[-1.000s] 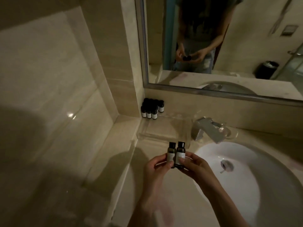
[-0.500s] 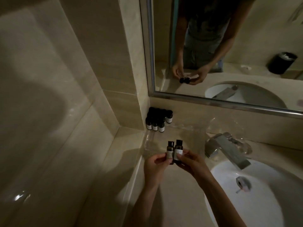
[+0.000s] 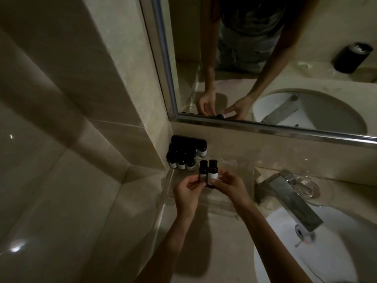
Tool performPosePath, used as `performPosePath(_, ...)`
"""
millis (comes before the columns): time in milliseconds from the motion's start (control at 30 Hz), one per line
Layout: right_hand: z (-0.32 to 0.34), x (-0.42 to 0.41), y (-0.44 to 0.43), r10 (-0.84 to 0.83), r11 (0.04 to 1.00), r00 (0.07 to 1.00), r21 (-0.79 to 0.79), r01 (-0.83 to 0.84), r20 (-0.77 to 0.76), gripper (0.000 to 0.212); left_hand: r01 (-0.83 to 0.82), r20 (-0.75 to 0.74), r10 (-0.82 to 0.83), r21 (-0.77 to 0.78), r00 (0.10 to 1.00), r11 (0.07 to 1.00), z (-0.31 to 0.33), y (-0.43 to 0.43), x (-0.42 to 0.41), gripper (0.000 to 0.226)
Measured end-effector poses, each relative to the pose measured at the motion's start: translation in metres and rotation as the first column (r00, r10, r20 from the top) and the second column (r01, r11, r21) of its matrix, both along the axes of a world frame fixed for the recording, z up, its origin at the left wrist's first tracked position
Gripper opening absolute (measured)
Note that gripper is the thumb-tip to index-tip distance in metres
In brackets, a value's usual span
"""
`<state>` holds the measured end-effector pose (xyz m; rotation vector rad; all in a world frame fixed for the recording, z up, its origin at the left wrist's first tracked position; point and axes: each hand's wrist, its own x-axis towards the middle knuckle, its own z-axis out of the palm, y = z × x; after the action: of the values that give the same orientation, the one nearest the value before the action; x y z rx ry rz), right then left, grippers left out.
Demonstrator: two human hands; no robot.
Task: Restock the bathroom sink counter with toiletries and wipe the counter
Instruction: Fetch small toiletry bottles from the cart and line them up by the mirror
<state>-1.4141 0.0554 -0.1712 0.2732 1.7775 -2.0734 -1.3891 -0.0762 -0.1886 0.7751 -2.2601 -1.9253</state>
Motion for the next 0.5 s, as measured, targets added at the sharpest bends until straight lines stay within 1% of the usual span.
performPosePath(67, -0.004, -0.003, -0.001, -0.017, 1.000, 0.999, -0.006, 0.017, -0.030, 0.028, 0.000, -0.034, -0.001, -0.018, 0.999, 1.000, -0.004, 0.002, -0.006, 0.029)
performPosePath(200, -0.016, -0.003, 0.000, -0.072, 0.995, 0.996, -0.075, 0.069, -0.047, 0.033, 0.001, -0.074, -0.008, -0.094, 0.997, 0.996, -0.012, 0.007, -0.014, 0.028)
performPosePath(300, -0.019, -0.002, 0.001, -0.046, 0.997, 0.997, -0.064, 0.042, -0.067, 0.031, 0.024, -0.106, -0.044, -0.184, 0.993, 0.983, -0.017, 0.009, -0.013, 0.028)
performPosePath(367, -0.020, -0.001, 0.003, -0.066, 0.997, 0.995, -0.045, 0.063, -0.074, 0.032, 0.043, -0.110, -0.070, -0.227, 0.991, 0.973, -0.017, 0.010, -0.010, 0.032)
performPosePath(433, -0.021, 0.002, 0.005, -0.074, 0.997, 0.995, -0.027, 0.073, -0.069, 0.033, 0.012, -0.098, -0.032, -0.201, 0.995, 0.980, -0.013, 0.011, -0.003, 0.034)
performPosePath(500, -0.021, 0.007, 0.008, -0.080, 0.996, 0.995, -0.039, 0.078, -0.065, 0.033, -0.051, -0.098, 0.037, -0.139, 0.994, 0.989, -0.008, 0.013, 0.007, 0.034)
